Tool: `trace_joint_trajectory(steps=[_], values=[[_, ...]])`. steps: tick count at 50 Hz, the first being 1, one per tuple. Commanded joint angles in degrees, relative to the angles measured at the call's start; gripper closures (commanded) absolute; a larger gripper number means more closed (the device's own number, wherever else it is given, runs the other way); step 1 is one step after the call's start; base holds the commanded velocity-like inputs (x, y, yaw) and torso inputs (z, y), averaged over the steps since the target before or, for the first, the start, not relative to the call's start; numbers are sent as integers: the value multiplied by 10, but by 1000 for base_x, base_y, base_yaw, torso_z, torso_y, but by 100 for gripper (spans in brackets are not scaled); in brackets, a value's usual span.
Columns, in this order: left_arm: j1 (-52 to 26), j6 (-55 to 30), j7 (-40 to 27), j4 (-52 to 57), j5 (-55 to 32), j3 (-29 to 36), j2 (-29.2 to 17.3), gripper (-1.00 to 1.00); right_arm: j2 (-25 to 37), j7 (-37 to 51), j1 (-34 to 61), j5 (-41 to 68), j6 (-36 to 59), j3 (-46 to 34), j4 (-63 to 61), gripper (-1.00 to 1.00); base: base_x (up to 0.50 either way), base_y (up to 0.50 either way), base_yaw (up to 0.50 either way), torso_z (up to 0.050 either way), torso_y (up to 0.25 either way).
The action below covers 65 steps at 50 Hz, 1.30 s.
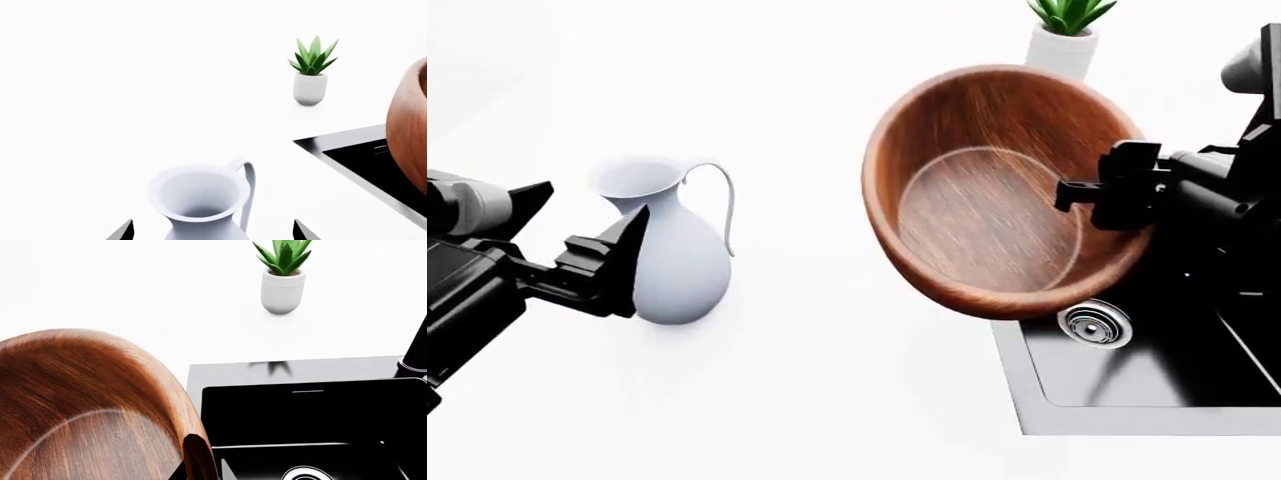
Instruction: Pick the bowl and pitcher and place them in the sink. Then turn on the water.
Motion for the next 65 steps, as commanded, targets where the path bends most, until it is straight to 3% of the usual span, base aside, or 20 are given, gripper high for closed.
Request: trace_joint_trajectory(steps=[1,40,65], values=[[-36,-8,-8,-18,16,39,11,-100,1,0,4,-8,-1,3,2,100,0,0,0,0,10],[-101,-5,13,-92,92,130,58,-100,7,-5,-7,-9,-14,4,-7,100,0,0,0,0,0],[-112,-2,18,-107,103,149,70,-100,12,-5,-10,-8,-21,5,-12,100,0,0,0,0,0]])
